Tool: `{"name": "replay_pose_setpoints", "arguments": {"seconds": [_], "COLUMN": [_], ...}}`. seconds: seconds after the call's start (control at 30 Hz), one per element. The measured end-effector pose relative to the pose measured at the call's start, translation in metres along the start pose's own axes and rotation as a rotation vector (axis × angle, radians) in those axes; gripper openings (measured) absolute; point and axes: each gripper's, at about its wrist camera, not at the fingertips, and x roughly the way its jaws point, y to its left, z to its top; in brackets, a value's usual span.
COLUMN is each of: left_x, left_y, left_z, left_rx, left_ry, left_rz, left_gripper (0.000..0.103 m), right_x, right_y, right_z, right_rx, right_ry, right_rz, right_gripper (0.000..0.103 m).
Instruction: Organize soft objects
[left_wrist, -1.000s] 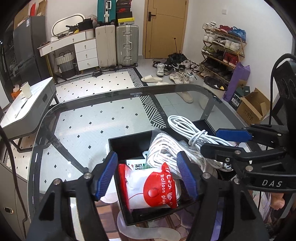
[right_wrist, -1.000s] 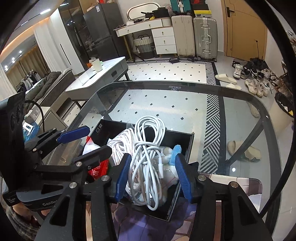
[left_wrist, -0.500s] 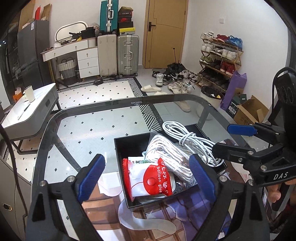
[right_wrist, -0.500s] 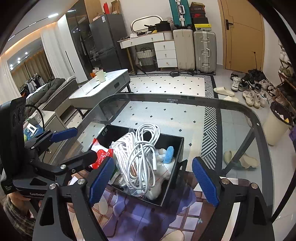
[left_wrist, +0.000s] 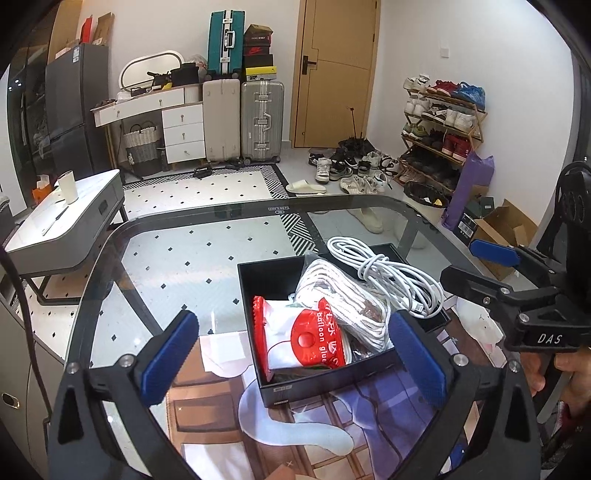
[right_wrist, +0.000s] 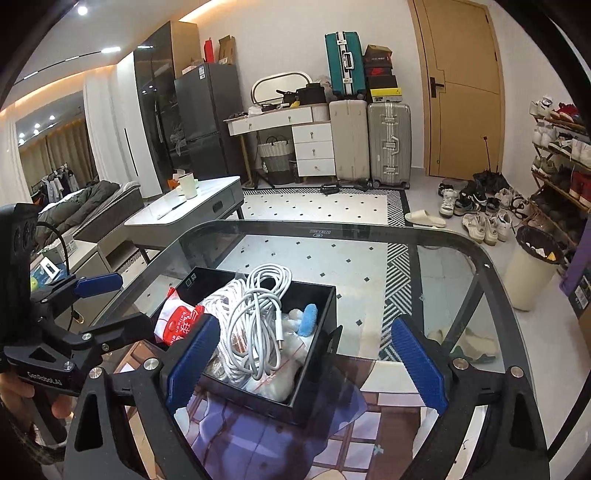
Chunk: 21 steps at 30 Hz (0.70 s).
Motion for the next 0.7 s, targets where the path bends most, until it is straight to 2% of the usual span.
{"name": "replay_pose_setpoints", "arguments": {"seconds": [0.7], "left_x": [0.004], "left_y": [0.008], "left_z": [-0.037], "left_rx": [-0.010], "left_ry": [-0.089], "left_rz": [0.009], "left_gripper": [0.103], "right_x": [-0.001], "right_y": [-0.010], "right_z": [-0.037], "right_rx": [0.004], "right_ry": [-0.063], "right_rz": [0.009], "right_gripper": [0.095]}}
